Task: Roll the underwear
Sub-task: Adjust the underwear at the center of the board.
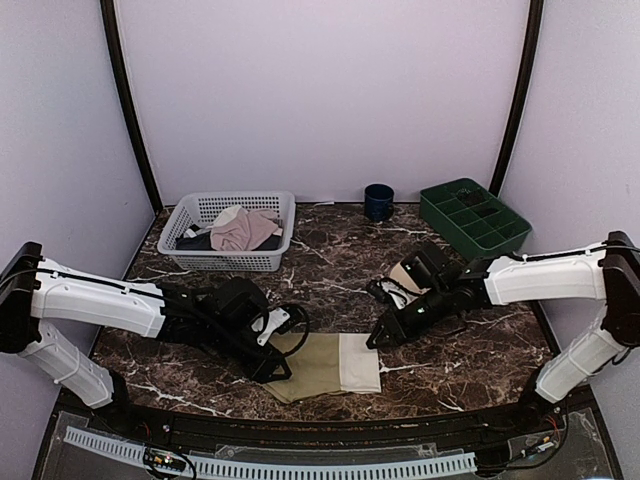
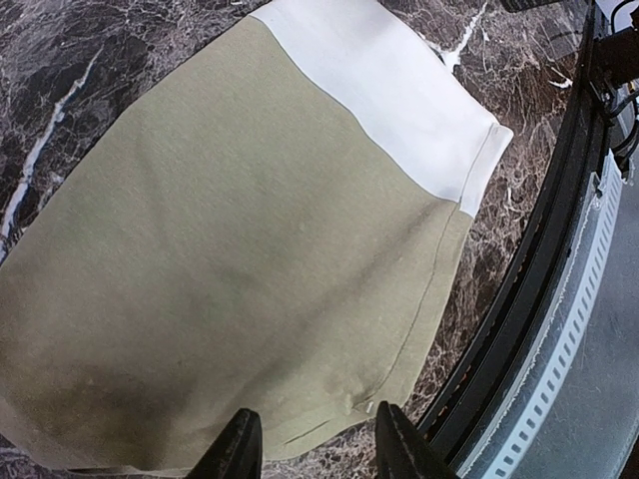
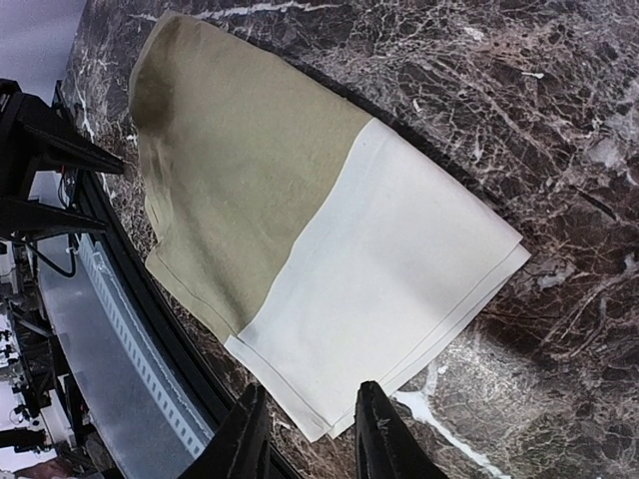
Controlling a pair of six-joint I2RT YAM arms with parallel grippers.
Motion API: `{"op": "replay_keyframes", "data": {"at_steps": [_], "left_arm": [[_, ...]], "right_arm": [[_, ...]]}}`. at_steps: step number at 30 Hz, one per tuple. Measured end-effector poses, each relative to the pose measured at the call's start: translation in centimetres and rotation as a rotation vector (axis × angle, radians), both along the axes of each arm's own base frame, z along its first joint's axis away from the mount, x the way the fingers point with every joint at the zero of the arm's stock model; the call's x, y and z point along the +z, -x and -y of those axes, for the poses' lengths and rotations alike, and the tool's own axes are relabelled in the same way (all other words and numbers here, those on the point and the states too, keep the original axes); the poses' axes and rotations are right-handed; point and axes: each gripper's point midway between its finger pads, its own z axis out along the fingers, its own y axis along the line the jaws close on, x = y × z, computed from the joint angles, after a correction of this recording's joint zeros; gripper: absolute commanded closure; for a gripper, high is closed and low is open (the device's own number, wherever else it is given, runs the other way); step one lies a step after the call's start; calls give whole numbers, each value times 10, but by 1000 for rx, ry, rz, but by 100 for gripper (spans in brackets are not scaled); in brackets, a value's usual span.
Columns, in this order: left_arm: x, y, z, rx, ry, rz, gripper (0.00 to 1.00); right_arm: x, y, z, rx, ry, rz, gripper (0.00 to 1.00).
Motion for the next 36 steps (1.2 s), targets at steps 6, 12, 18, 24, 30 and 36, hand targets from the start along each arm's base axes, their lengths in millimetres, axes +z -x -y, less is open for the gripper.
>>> {"op": "replay_keyframes", "data": {"at_steps": [6, 12, 18, 24, 30, 36], "left_arm": [[0, 0, 0, 3, 0, -2, 59], [0, -1, 0, 15, -1, -5, 58], [-1, -2, -1, 27, -5, -5, 58], [-1, -2, -4, 38, -3, -1, 58], [-2, 2, -11, 59, 4, -10, 58], [-3, -8, -18, 116, 13, -17, 59]], "right_arm": [[2, -3, -4, 9, -8, 2, 71], [4, -5, -3, 6, -15, 2, 70], [4, -5, -3, 6, -16, -1, 71], [-3, -6, -5, 9, -2, -18, 71], [0, -13, -12, 19, -10, -4, 72], [-8, -22, -22, 33, 0, -18, 76]]}}
